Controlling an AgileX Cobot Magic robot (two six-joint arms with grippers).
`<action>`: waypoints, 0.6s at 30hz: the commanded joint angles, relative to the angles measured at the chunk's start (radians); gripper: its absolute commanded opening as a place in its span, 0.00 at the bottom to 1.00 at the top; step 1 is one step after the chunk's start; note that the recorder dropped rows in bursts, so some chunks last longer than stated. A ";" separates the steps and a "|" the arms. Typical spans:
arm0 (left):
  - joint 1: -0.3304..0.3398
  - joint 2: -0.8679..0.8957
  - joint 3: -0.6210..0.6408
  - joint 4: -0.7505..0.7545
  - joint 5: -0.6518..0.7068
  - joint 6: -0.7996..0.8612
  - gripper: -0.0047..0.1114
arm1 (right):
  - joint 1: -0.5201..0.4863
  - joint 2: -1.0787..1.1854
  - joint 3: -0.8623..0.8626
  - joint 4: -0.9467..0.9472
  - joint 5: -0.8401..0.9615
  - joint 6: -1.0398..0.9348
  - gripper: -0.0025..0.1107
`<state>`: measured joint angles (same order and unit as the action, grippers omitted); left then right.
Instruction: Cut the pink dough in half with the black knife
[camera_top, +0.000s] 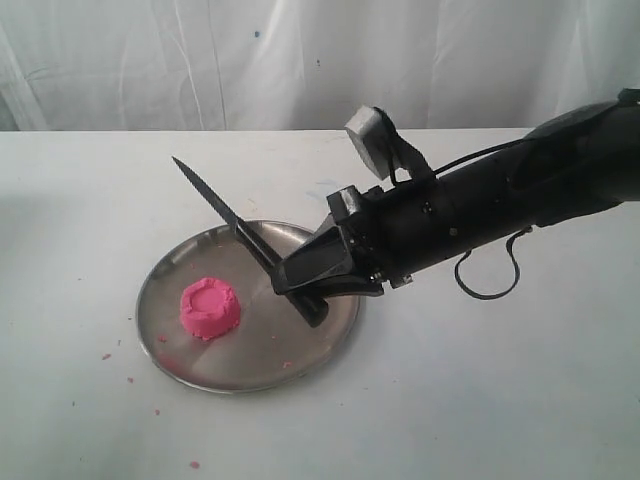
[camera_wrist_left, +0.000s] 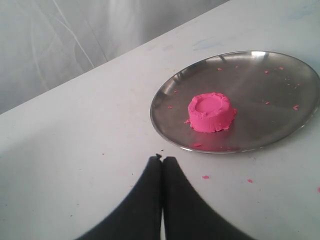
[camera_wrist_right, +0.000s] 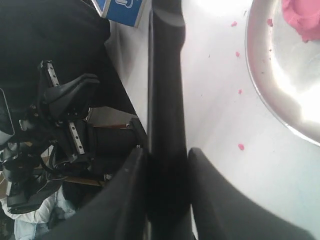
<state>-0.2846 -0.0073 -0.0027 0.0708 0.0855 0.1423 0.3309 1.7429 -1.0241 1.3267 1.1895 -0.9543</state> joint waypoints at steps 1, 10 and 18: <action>-0.006 0.007 0.003 -0.005 -0.007 -0.008 0.04 | -0.003 -0.005 0.046 0.033 0.032 -0.021 0.02; -0.006 0.007 0.003 -0.005 -0.011 -0.008 0.04 | -0.003 0.075 0.094 0.183 0.032 -0.120 0.02; -0.006 0.007 0.003 -0.003 -0.046 -0.008 0.04 | -0.003 0.100 0.094 0.184 0.032 -0.118 0.02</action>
<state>-0.2846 -0.0073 -0.0027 0.0708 0.0739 0.1423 0.3309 1.8424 -0.9354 1.4878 1.2049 -1.0553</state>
